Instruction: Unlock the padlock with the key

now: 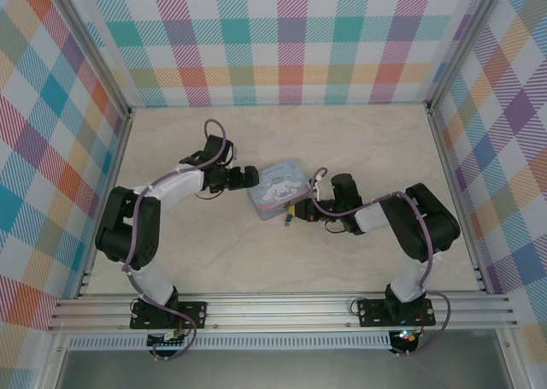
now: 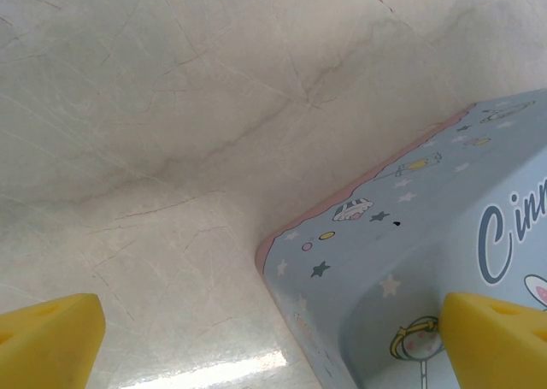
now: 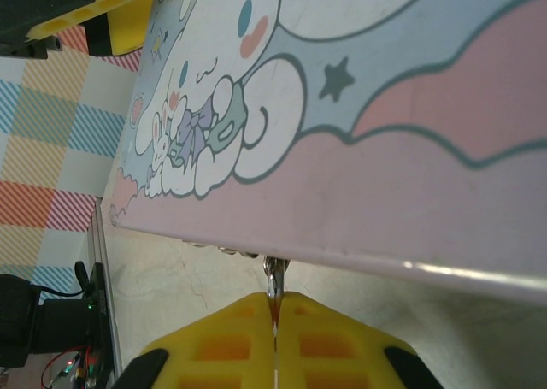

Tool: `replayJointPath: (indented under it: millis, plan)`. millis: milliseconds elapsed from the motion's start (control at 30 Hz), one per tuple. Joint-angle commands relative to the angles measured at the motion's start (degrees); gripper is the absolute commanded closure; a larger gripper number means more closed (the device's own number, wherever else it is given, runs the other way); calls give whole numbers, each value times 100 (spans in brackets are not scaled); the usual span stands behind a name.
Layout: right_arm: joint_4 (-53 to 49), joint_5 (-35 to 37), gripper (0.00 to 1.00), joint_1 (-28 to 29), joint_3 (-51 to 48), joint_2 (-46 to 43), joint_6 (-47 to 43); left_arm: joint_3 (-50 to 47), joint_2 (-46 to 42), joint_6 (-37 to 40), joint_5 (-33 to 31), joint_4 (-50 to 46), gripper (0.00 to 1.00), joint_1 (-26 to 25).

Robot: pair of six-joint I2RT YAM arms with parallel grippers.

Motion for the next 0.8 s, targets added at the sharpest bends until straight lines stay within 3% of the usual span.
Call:
replayJointPath:
  millis: [0, 767]
  plan:
    - [97, 13, 97, -33, -10, -124, -139, -215, -135, 36, -135, -172, 0, 32]
    - [721, 796, 100, -196, -519, -740, 612, -1037, -505, -261, -130, 188, 0, -24]
